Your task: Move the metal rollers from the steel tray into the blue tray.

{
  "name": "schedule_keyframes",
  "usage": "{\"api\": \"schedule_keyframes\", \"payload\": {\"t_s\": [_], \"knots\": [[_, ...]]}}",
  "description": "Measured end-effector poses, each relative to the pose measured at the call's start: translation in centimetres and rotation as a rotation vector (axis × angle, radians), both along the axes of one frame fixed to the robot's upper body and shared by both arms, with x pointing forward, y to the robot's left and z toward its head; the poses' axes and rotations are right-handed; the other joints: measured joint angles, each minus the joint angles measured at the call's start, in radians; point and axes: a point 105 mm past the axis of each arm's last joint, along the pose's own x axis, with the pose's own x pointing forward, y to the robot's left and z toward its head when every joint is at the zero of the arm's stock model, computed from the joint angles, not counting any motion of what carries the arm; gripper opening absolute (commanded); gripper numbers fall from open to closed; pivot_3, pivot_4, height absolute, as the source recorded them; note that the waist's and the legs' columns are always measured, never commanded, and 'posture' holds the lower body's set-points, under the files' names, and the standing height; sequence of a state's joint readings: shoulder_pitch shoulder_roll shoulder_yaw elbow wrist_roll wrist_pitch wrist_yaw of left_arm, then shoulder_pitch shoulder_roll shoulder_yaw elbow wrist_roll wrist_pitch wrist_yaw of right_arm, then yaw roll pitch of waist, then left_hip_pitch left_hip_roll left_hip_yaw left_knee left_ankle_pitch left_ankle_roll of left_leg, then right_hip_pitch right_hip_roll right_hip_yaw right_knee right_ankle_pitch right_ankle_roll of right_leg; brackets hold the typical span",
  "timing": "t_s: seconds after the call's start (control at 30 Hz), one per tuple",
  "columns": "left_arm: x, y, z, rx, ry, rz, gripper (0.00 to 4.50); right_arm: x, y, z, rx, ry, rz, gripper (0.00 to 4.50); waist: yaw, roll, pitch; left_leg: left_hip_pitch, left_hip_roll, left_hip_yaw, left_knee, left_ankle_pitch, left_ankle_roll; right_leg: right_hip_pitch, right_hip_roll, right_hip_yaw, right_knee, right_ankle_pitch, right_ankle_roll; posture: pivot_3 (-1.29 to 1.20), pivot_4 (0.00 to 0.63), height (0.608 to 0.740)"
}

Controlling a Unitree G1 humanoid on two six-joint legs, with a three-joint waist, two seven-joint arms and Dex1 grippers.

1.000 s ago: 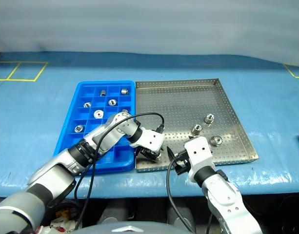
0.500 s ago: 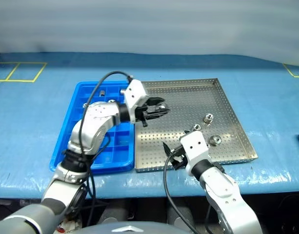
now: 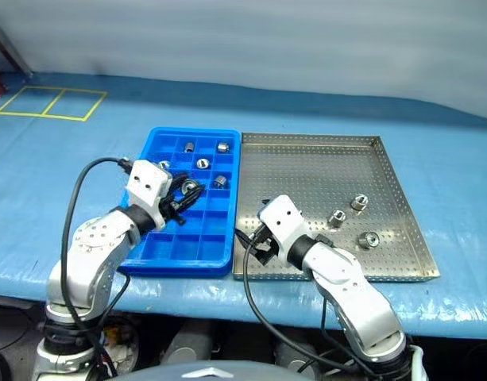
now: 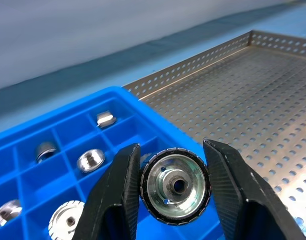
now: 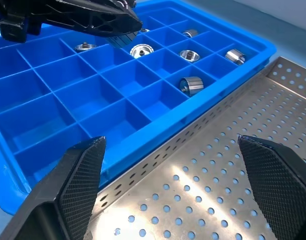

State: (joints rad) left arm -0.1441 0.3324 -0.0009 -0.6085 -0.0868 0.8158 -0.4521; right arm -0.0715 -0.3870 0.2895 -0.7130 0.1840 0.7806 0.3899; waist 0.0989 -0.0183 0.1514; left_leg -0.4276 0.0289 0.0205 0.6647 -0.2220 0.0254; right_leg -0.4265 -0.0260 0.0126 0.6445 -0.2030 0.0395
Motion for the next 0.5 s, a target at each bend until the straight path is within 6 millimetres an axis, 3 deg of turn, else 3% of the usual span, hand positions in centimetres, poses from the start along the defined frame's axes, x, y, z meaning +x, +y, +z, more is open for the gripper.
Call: {"api": "schedule_keyframes", "payload": {"t_s": [0.23, 0.5], "knots": [[-1.2, 1.5, -2.7, 0.033, 0.090, 0.104, 1.70, -0.2, 1.3, -0.5, -0.002, 0.019, 0.076, 4.50, 0.035, 0.000, 0.000, 0.000, 0.001, 0.000, 0.000, 0.000, 0.000, -0.001, 0.000, -0.001, 0.000, 0.000, 0.000, 0.37, 0.150, 0.740], [-1.2, 2.8, -3.5, 0.075, 0.111, 0.200, 1.70, -0.3, 1.5, -0.4, 0.006, 0.014, 0.091, 4.50, 0.057, 0.000, 0.000, -0.001, 0.001, 0.000, -0.001, 0.000, 0.000, -0.001, -0.001, -0.001, -0.001, 0.000, 0.000, 0.36, 0.150, 0.740]]}}
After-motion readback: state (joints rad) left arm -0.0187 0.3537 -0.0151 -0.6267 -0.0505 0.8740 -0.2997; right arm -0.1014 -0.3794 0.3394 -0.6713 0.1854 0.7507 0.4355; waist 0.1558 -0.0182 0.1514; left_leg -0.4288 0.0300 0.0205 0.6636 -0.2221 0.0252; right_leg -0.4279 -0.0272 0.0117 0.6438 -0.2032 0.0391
